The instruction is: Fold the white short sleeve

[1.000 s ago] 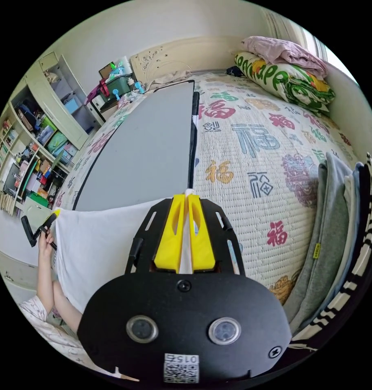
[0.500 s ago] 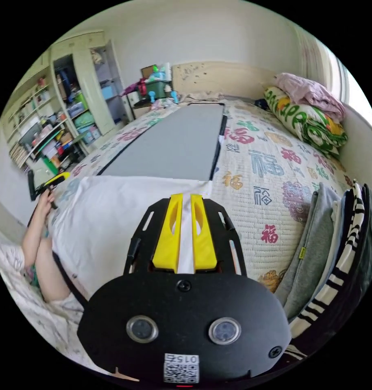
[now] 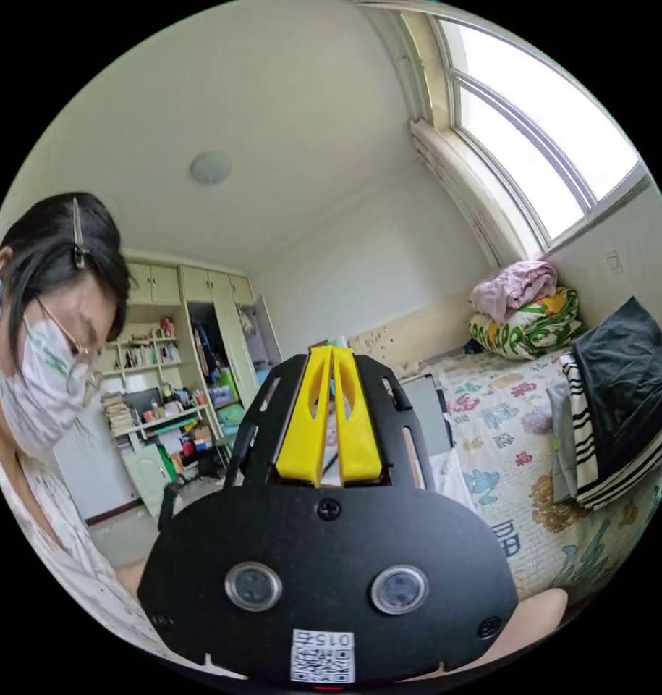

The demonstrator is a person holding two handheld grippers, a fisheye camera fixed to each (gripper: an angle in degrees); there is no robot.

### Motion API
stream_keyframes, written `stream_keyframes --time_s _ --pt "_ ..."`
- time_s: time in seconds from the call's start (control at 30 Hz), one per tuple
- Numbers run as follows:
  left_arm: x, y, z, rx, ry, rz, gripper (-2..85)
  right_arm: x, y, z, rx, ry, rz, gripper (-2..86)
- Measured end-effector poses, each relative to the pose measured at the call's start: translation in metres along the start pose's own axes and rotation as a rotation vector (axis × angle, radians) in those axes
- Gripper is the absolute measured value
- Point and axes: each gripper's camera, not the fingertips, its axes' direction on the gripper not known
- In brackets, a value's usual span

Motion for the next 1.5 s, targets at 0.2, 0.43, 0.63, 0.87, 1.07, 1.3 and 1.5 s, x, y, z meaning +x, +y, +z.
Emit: stream_keyframes --time_s 0.2,0.43,0.63,0.87,1.07,1.3,1.5 --pt "0.002 0.074 -0.012 -0.115 0.001 0.024 9.3 -0.067 -0.057 -0.114 0.153 -0.4 0.166 -0.5" --pt "-0.04 0.086 -0.002 -0.199 -0.05 0.004 8.9 -0.156 -0.108 -0.22 0.136 -0.633 0.171 -0.5" --pt "-0.09 0.11 -0.013 -0.148 -0.032 -0.122 6.7 -0.18 -0.118 -0.308 0.236 -0.695 0.203 -0.5" --pt "-0.138 0.13 -0.018 -0.095 -0.02 -0.191 6.5 -0.212 -0.114 -0.359 0.328 -0.681 0.203 -0.5" --pt "-0.174 0.131 -0.017 -0.071 0.014 -0.231 6.4 -0.229 -0.119 -0.363 0.322 -0.697 0.198 -0.5" --pt "-0.211 0.131 -0.013 -0.027 0.089 -0.275 6.4 -0.249 -0.127 -0.351 0.293 -0.658 0.162 -0.5" --pt "-0.218 0.122 -0.012 0.0 0.081 -0.233 6.2 -0.254 -0.13 -0.368 0.493 -0.48 0.193 -0.5"
